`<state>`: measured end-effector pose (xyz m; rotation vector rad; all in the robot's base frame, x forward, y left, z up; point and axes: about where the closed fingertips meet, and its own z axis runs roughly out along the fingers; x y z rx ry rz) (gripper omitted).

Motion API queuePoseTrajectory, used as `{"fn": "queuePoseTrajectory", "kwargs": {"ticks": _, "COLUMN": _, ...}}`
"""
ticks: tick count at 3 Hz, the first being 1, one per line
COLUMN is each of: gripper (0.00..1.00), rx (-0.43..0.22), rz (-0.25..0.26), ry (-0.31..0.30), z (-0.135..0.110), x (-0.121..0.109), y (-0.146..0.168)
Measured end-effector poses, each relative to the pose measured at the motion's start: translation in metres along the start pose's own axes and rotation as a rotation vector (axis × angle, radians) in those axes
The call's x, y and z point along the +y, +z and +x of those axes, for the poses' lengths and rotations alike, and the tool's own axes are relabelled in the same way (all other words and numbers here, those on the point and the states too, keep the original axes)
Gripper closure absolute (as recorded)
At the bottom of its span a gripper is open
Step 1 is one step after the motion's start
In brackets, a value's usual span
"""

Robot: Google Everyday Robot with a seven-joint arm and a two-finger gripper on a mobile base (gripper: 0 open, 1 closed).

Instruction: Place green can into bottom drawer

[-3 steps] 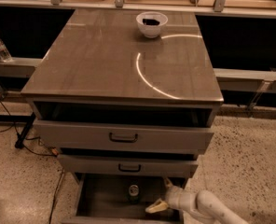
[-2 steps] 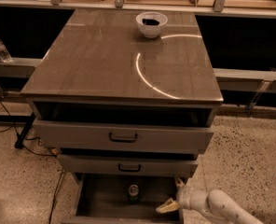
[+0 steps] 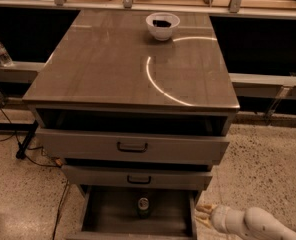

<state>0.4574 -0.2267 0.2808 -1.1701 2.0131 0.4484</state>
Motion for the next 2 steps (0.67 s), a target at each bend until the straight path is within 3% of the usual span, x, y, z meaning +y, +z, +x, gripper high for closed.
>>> {"fn": "queuePoseTrajectory", "kwargs": {"ticks": 1, "gripper": 0.96, "rx": 0.060, "rz": 0.047, "ry": -0.031, "z": -0.0010, "x": -0.0134, "y": -0.0458}}
{"fn": "queuePoseTrajectory", "kwargs": {"ticks": 2, "gripper": 1.00, "rx": 0.056, "rz": 0.043, "ry": -0.028, "z": -0.0005, "x": -0.0115, "y": -0.0427}}
